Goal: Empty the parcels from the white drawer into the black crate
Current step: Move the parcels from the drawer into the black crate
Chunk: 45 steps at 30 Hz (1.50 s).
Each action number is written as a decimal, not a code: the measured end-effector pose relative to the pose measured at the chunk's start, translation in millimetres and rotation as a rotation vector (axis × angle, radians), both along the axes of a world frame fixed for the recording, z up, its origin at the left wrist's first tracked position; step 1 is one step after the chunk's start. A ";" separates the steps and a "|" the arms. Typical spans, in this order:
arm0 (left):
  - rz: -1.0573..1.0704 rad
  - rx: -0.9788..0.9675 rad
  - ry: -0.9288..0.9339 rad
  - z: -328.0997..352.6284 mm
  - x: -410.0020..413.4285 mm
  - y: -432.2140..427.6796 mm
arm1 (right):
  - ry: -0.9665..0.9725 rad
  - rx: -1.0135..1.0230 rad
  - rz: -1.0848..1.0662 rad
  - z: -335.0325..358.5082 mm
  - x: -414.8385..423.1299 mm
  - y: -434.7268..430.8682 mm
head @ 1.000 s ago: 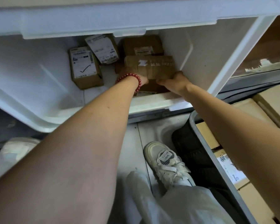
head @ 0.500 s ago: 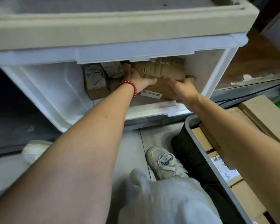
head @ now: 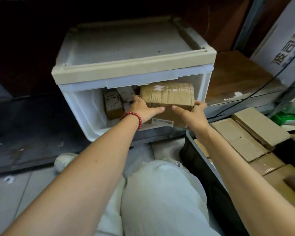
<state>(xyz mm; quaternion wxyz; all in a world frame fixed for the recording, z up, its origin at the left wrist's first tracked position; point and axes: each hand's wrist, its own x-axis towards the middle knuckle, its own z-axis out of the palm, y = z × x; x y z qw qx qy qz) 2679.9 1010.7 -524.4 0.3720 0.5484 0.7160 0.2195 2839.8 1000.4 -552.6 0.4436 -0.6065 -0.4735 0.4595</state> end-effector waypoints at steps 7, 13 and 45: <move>-0.133 0.133 0.031 8.0 28.9 -47.4 | 0.147 -0.001 -0.205 -6.4 35.5 -78.3; -0.285 0.242 -0.104 13.8 50.1 -58.8 | 0.256 0.046 -0.316 -4.5 73.2 -99.7; -0.078 -0.083 -0.406 17.3 76.6 -35.0 | 0.290 0.181 -0.161 -2.8 85.4 -96.0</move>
